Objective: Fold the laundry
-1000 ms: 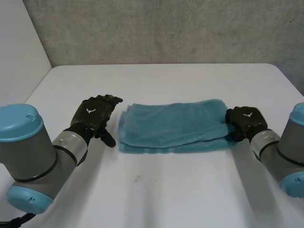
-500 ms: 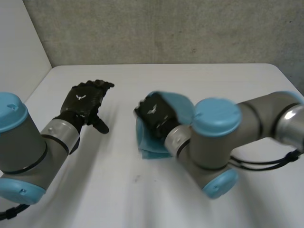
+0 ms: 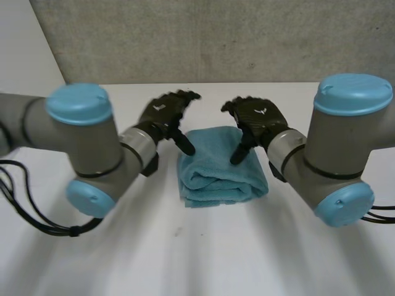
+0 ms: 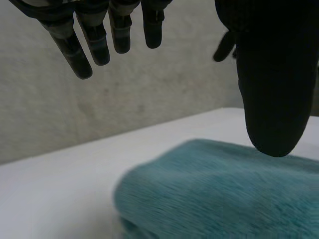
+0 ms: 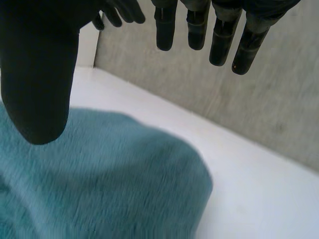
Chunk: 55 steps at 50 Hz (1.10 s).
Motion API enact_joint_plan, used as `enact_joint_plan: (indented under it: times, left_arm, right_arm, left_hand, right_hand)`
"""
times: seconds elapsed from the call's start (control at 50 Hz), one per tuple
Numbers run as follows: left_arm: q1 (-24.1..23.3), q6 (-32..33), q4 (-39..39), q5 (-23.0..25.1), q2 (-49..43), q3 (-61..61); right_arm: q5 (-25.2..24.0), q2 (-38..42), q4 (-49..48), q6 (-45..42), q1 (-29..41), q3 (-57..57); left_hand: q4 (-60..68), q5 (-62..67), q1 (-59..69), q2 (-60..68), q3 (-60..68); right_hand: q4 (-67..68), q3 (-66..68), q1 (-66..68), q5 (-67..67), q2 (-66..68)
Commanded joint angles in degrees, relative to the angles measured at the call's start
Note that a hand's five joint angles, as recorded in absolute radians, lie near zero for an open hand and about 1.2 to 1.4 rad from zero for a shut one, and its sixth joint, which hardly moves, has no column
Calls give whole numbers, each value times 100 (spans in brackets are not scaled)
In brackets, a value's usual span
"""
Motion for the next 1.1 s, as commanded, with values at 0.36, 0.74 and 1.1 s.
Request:
enact_joint_plan:
  times: [0.36,0.74,1.1]
  left_arm:
    - [-158,581,-200,-265,-879,-197]
    - [755,748,-1649,-309,2494,-74]
    - [1284,801,-2687,271,3515,-460]
  right_arm:
    - [-290,1143,641,-96,-527,-574]
    - [553,-1720,861,-78,-1062,-514]
    - [290,-2381,1063,-325,-1714,208]
  left_hand:
    - [-122,-198,-61,-116,-178]
    - [-194,-270,-133,-188,-250]
    - [-194,-270,-133,-188,-250]
  right_hand:
    - [-345,-242,-200,-381,-282]
    - [-345,-242,-200,-381,-282]
    - [-345,-242,-200,-381,-282]
